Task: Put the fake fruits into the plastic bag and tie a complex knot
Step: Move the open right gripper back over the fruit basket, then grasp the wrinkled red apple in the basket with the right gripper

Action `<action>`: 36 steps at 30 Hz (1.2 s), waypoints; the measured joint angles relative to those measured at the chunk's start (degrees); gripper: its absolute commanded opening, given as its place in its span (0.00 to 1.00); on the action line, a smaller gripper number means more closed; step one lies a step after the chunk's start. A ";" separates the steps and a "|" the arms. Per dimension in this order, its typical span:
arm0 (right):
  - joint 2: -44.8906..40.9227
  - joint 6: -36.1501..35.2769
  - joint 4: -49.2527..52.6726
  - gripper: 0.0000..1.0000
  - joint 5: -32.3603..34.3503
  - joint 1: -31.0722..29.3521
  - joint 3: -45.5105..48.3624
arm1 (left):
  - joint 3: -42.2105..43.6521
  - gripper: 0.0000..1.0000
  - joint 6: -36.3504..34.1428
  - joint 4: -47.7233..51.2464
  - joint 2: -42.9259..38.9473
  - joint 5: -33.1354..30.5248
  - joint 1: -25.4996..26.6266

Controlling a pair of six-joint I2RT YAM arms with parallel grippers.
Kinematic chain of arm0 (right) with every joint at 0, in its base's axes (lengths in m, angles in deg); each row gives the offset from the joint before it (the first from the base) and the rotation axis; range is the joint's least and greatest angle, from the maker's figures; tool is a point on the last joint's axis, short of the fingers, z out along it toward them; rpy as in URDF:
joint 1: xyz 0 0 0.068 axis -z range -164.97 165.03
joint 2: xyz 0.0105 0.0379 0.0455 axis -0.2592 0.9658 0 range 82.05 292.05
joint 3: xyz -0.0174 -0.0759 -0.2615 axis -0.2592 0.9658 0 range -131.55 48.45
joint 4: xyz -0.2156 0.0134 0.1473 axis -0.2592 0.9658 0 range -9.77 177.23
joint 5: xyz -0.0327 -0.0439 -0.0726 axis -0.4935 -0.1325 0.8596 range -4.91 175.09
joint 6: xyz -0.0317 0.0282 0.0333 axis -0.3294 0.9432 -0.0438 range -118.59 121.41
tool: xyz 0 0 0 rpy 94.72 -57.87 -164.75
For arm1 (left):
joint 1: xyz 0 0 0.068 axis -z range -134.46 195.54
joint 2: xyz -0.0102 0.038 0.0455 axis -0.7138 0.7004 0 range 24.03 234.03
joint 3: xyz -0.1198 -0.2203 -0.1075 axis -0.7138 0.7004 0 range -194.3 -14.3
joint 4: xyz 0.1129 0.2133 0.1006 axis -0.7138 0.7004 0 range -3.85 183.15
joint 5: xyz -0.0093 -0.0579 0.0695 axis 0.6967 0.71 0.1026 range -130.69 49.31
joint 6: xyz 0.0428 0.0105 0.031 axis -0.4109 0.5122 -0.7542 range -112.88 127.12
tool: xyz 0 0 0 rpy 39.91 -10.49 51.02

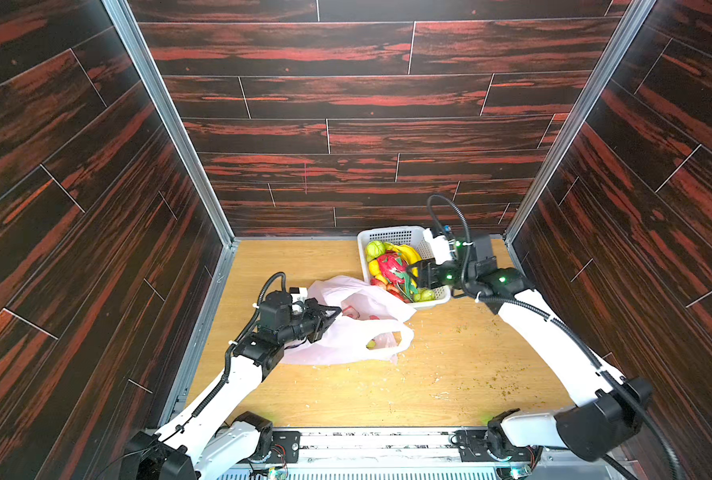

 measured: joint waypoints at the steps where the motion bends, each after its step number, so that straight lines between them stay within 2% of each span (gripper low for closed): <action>1: 1.27 -0.57 0.09 0.72 0.17 0.85 -0.02 | 0.02 0.00 0.15 -0.11 0.00 0.31 -0.33; 8: 13.46 -5.09 1.31 0.75 1.18 1.88 -1.57 | 0.76 0.00 0.61 -0.20 -0.02 2.49 -3.39; 13: 17.49 -7.30 1.68 0.78 2.58 1.88 -3.61 | 2.14 0.00 0.96 -0.17 -0.07 3.48 -5.33; 20: 19.41 -8.04 3.32 0.71 5.25 4.68 -6.05 | 2.40 0.00 1.01 0.02 -0.07 4.00 -6.14; 27: 24.52 -5.92 6.36 0.69 8.44 6.27 -7.56 | 2.40 0.00 0.57 0.55 -0.07 4.33 -6.21; 36: 30.53 1.11 7.15 0.71 11.34 6.21 -10.38 | 2.40 0.00 -0.09 0.70 -0.07 5.29 -6.21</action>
